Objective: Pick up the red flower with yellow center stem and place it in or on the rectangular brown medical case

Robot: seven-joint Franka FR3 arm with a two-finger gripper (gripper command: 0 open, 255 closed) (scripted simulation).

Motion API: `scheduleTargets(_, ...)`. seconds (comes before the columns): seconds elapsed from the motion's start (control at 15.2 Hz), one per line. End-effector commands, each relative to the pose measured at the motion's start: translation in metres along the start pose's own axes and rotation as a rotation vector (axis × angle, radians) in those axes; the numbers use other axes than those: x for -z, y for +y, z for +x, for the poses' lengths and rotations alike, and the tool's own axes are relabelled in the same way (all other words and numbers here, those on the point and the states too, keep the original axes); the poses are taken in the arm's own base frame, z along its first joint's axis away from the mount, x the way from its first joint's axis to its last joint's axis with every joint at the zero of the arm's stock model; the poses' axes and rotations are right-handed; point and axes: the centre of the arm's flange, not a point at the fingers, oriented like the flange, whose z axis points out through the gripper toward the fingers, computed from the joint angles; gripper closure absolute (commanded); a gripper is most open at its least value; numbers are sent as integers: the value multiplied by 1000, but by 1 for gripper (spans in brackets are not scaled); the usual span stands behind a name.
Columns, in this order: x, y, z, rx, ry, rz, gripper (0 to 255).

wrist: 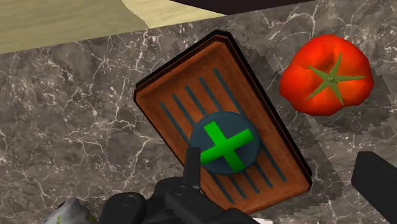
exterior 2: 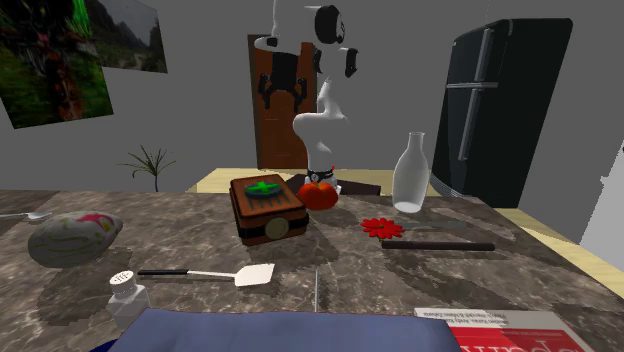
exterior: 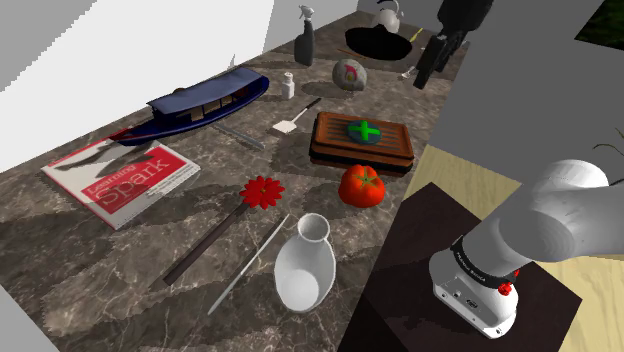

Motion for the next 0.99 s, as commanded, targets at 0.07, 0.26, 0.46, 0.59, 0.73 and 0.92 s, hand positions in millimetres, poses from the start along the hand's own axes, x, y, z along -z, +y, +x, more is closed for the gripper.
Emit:
scheduleTargets(0.07, -6, -6, 10, 31, 0, 4, 0)
scheduleTargets(0.26, -25, -26, 37, 126, -1, 15, 0)
scheduleTargets(0.46, -44, -48, 63, 220, -2, 27, 0)
scheduleTargets(0.59, -57, -64, 78, 283, -2, 35, 0)
scheduleTargets(0.73, -69, -82, 93, 346, -2, 42, 0)
scheduleTargets(0.92, -87, -110, 113, 440, -3, 54, 0)
